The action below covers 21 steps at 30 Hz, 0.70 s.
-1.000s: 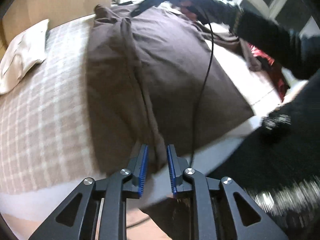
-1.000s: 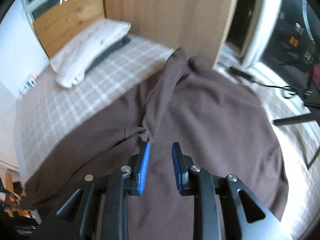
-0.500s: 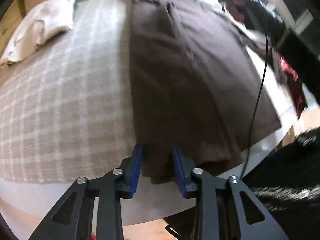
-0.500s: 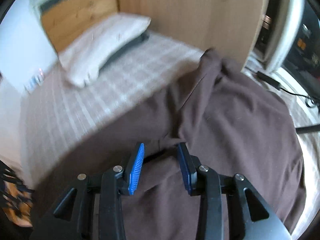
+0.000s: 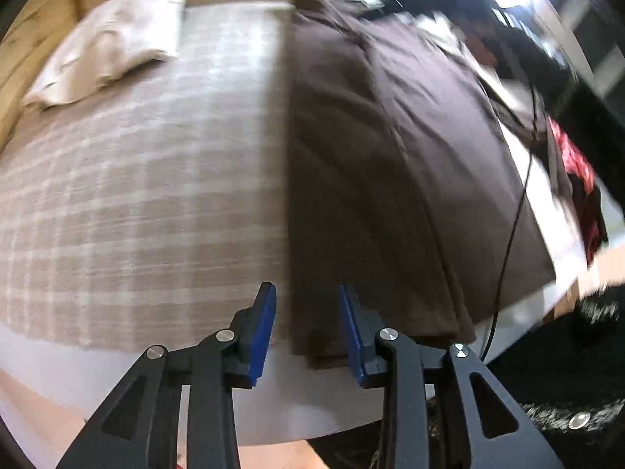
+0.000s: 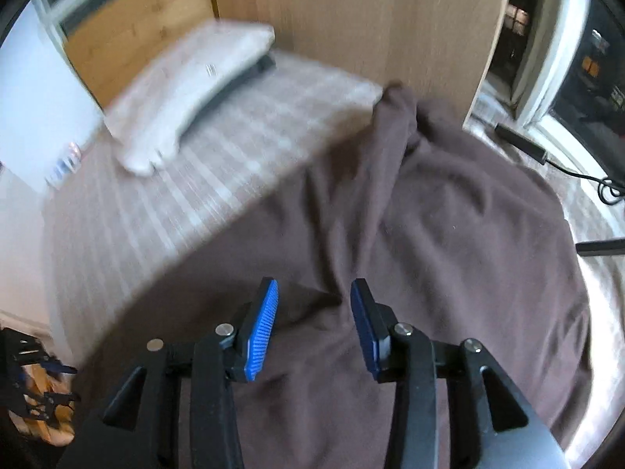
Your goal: Fold clothes
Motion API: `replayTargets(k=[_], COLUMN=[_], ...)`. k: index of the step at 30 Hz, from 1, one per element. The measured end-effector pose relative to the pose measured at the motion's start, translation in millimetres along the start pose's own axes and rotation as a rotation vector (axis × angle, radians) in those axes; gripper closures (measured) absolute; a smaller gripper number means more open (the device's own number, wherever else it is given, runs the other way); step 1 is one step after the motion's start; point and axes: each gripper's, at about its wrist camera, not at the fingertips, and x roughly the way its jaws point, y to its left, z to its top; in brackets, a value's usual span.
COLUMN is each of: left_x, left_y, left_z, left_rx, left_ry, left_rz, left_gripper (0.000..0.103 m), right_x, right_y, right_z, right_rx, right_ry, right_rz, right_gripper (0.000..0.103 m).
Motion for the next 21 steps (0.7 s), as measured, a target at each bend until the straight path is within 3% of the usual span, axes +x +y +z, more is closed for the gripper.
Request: replayTargets(k=[3,8,12,18,19,20,21], left_x=[7.2,-5.0,9.6,12.7,12.2,11.7,11.2], left_y=[-20.6,-19.5,-21.4,-11.1,-10.8,-10.4,-10.0], left_z=[-5.9,5.9,10.6,7.9,7.1,6.3,5.5], left_rx=[0.089,0.076,0.129,0.112,0.113,0.113,0.114], left_ry=[0.032,-0.029,0.020,0.041,0.042,0.042,0.042], left_rz=[0.033,0.101,0.121,0.070,0.069,0.067,0.066], left_gripper=[0.072,0.070,0.070,0.070,0.070,0.070,0.070], right_x=[-2.2,18.4,35.1,64.1,69.8,75.7,80.5], right_y=[-10.2,-31.2,-47.5,-54.9,-53.4,-51.4,-48.6], right_z=[13.0,61.4,98.8,125.4,127.6,129.4,129.9], right_rx=[0.040,0.151,0.233,0.241,0.225,0.205,0.185], right_ry=[-0.021,-0.087,-0.135,-0.103,-0.082,-0.058,-0.034], right_rz=[-0.002,-0.011,-0.018,0.014,0.014,0.016,0.018], right_gripper=[0.064,0.064,0.064,0.065,0.074,0.094,0.094])
